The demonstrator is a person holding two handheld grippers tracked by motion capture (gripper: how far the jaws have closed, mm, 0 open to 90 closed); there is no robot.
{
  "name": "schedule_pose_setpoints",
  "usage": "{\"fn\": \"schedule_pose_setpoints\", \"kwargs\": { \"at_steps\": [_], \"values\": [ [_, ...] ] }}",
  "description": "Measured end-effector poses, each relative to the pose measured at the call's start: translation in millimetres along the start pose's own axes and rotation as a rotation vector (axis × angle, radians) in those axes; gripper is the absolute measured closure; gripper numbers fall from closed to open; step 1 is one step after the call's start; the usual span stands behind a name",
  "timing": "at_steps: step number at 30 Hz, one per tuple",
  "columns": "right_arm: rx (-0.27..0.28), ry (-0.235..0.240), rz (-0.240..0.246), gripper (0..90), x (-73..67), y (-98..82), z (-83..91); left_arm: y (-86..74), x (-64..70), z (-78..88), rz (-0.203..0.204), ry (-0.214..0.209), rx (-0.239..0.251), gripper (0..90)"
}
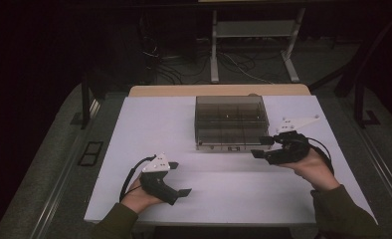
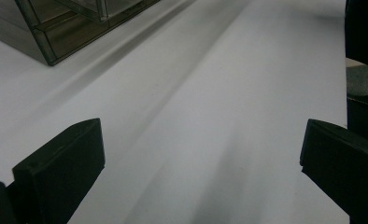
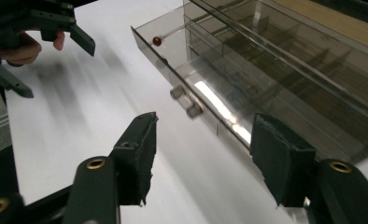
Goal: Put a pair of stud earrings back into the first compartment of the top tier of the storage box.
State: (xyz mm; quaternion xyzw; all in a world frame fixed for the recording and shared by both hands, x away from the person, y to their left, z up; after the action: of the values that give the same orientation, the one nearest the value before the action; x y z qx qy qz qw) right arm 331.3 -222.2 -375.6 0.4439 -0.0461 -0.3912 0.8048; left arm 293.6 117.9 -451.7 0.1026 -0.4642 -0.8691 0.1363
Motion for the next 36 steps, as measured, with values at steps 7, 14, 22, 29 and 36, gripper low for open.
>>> {"fn": "schedule_pose_setpoints", "kwargs": {
  "at_steps": [7,14,22,29,36],
  "values": [
    [0.022,-0.014,-0.026,32.7,8.8,-27.5,15.6,0.5,1.0,-0.1,0.013,0.000,0.005,0.0],
    [0.035,-0.030,-0.050,26.8,15.5,-51.7,23.9,0.3,0.4,0.6,0.000,0.000,-0.001,0.0],
    [0.034,-0.056,-0.080,17.5,24.7,-75.8,19.5,0.1,-0.1,1.3,-0.004,0.001,-0.004,0.0],
    [0.048,-0.102,-0.127,10.2,31.5,-88.0,9.7,0.0,-0.2,2.5,-0.001,0.004,-0.002,0.0],
    [0.042,-0.119,-0.126,10.3,33.7,-94.1,6.5,0.1,-0.9,3.1,0.000,0.009,0.003,0.0]
  ]
}}
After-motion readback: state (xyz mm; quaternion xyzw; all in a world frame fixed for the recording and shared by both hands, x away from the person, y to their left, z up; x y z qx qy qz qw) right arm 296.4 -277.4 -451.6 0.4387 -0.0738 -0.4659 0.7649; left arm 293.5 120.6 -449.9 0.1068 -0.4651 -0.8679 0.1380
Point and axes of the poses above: each handheld gripper's, and its own axes: z roughly backward along the jaws, y roughly out of its top, x roughly to its right, the point moved 4 cm from there along -z, roughly forward along the jaws, and after that the axes turned 12 degrees about -z, right-handed, at the moved point
